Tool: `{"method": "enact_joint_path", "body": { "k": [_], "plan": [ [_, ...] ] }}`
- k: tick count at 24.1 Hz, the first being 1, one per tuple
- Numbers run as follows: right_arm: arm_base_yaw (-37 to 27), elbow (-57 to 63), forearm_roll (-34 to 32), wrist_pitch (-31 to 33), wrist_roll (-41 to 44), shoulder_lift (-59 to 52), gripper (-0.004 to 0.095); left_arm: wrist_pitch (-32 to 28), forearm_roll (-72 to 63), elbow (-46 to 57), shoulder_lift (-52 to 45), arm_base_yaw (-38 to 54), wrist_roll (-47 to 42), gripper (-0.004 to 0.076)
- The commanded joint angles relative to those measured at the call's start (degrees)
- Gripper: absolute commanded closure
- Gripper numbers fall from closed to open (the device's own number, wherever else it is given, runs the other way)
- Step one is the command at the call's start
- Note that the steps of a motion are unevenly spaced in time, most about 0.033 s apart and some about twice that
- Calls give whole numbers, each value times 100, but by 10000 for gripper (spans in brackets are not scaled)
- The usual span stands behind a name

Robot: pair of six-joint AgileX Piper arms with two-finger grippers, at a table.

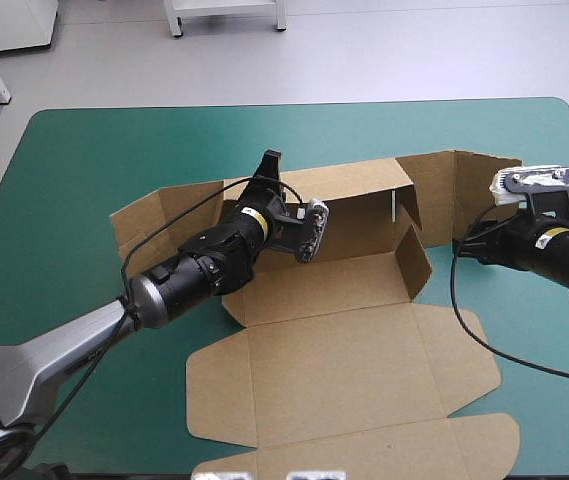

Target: Fold the box

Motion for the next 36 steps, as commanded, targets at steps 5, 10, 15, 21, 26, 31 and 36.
{"method": "enact_joint_path", "body": {
  "k": [5,10,15,21,26,31,36],
  "plan": [
    [-40,-339,88,-217,10,-29,399,-777,1398,-1,-331,335,-780,732],
    [-40,-431,233,-211,38,286,399,378,1142,22,-331,-3,-2184,732],
    [-40,-1503,353,33,39,984,400,620,769,22,-331,-11,-2581,732],
    [-40,-2742,806,667,-143,1739,399,595,512,47,-331,-140,-2552,732],
    [-40,-3491,762,703,-156,2178,407,432,1425,400,-331,-221,-3315,732],
    [-268,-4381,802,940,-156,2758,440,482,1533,584,-331,-221,-3459,732],
    [-671,-5388,887,1453,-143,3510,440,486,1727,584,-344,-289,-3615,732]
  ]
}}
